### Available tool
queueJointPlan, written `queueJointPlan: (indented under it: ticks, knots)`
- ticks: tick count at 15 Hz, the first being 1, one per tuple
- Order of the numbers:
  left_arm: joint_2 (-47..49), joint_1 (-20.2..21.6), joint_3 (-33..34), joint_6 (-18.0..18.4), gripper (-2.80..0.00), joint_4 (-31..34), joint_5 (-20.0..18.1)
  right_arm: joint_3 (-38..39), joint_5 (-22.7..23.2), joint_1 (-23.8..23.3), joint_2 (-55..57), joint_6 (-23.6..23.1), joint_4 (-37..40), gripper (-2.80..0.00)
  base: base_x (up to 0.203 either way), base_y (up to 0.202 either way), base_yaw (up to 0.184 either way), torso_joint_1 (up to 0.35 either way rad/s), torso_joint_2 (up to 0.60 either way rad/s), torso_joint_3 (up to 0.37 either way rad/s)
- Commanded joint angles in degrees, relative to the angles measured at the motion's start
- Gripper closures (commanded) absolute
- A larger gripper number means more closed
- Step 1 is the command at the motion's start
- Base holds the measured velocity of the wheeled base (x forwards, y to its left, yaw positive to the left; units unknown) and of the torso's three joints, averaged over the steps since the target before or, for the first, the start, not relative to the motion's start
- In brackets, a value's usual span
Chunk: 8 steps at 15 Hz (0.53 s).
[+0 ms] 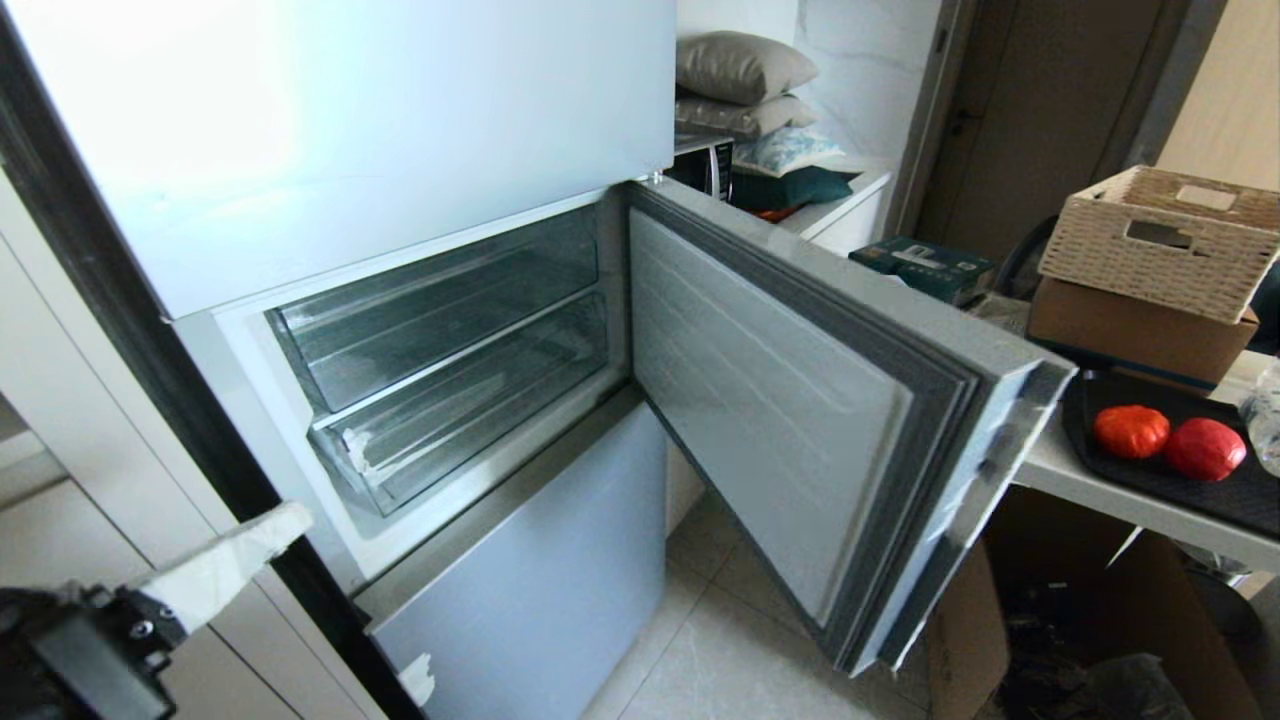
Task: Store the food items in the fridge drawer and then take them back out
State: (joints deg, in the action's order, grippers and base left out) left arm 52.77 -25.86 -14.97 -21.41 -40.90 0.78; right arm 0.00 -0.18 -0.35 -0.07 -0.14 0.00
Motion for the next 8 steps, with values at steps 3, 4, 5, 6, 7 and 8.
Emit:
queueJointPlan:
  ticks: [3,4,5,6,7,8]
  knots:
    - [-10.27,0.43,-1.08,23.23,0.0,7.15,10.69,0.0,0.01,0.0,0.07,-0.04,0.0,0.0,0.0,0.0,0.0,0.0,0.0,0.0]
    - [-13.38,1.04,-1.81,24.19,0.0,12.68,14.49,0.0,0.01,0.0,0.07,-0.04,0.0,0.0,0.0,0.0,0.0,0.0,0.0,0.0]
    - [-16.03,2.99,-2.18,24.67,0.0,16.58,16.36,0.0,0.01,0.0,0.07,-0.04,0.0,0.0,0.0,0.0,0.0,0.0,0.0,0.0]
    - [-18.9,7.01,-1.7,24.95,0.0,18.88,17.22,0.0,0.01,0.0,0.07,-0.04,0.0,0.0,0.0,0.0,0.0,0.0,0.0,0.0]
    - [-21.25,10.54,-0.73,25.09,0.0,19.96,17.53,0.0,0.01,0.0,0.07,-0.04,0.0,0.0,0.0,0.0,0.0,0.0,0.0,0.0]
    - [-22.7,14.68,-0.13,25.17,0.0,20.47,17.68,0.0,0.01,0.0,0.07,-0.04,0.0,0.0,0.0,0.0,0.0,0.0,0.0,0.0]
